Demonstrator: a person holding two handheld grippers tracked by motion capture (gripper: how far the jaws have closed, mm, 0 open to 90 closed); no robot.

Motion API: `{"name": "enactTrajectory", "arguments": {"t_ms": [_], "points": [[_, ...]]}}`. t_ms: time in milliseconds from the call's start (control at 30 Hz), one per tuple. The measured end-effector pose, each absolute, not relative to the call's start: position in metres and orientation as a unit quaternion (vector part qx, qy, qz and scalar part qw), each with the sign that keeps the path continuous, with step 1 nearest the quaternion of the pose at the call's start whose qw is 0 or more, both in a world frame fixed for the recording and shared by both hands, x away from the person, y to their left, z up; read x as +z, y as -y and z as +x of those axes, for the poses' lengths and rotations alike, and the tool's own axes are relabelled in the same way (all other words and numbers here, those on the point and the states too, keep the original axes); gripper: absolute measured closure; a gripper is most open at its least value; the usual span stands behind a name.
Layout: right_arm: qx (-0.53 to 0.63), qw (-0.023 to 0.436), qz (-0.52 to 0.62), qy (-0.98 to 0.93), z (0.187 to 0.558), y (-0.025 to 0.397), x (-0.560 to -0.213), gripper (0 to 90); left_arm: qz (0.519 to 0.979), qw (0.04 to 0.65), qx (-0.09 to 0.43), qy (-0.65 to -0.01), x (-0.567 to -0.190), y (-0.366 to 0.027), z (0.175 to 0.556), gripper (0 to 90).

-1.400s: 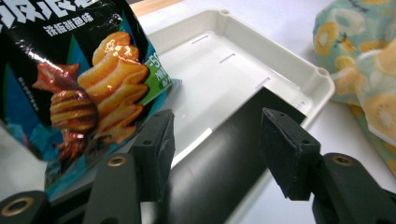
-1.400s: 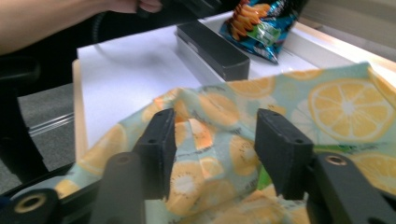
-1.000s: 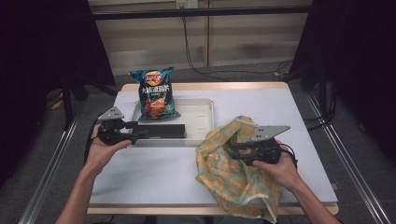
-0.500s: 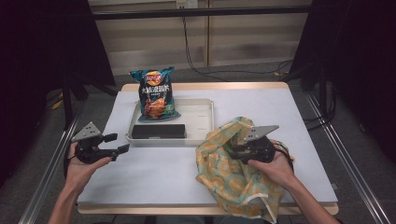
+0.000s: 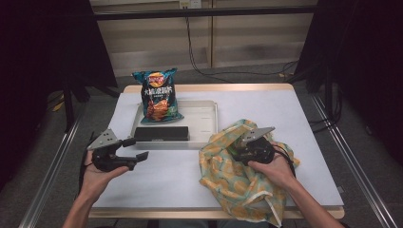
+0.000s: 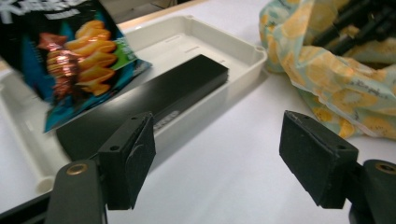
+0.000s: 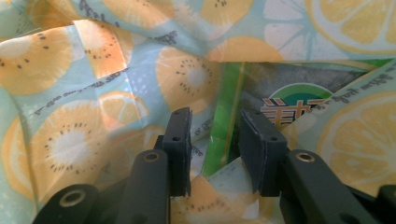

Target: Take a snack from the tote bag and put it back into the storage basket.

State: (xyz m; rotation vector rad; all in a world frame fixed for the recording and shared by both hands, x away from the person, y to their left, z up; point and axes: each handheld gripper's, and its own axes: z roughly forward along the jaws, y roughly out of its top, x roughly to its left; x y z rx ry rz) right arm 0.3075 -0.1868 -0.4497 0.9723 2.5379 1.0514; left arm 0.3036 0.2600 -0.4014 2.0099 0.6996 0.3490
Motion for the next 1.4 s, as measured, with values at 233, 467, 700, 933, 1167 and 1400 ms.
{"name": "enactTrajectory", "arguments": {"t_ms": [233,467,700,933,1167,1400], "points": [[0.340,0.118,0.333,-0.871,0.312,0.184,-0.451,58.8,0.831,0.467,0.124,-0.274,-0.411,-0.239,0.299,26.2],[0.308,0.116,0.328,-0.886,0.320,0.176,-0.452,55.6,0.828,0.478,0.118,-0.269,-0.417,-0.231,0.293,25.4],[0.269,0.127,0.327,-0.897,0.324,0.163,-0.453,48.0,0.829,0.477,0.116,-0.268,-0.420,-0.227,0.293,25.4],[0.237,0.153,0.327,-0.902,0.327,0.156,-0.455,60.4,0.826,0.483,0.118,-0.266,-0.417,-0.227,0.290,25.4],[0.235,0.165,0.321,-0.903,0.326,0.157,-0.454,73.3,0.828,0.486,0.113,-0.256,-0.416,-0.221,0.288,25.4],[0.256,0.157,0.330,-0.895,0.323,0.162,-0.450,83.5,0.830,0.487,0.108,-0.249,-0.414,-0.214,0.287,25.4]]}}
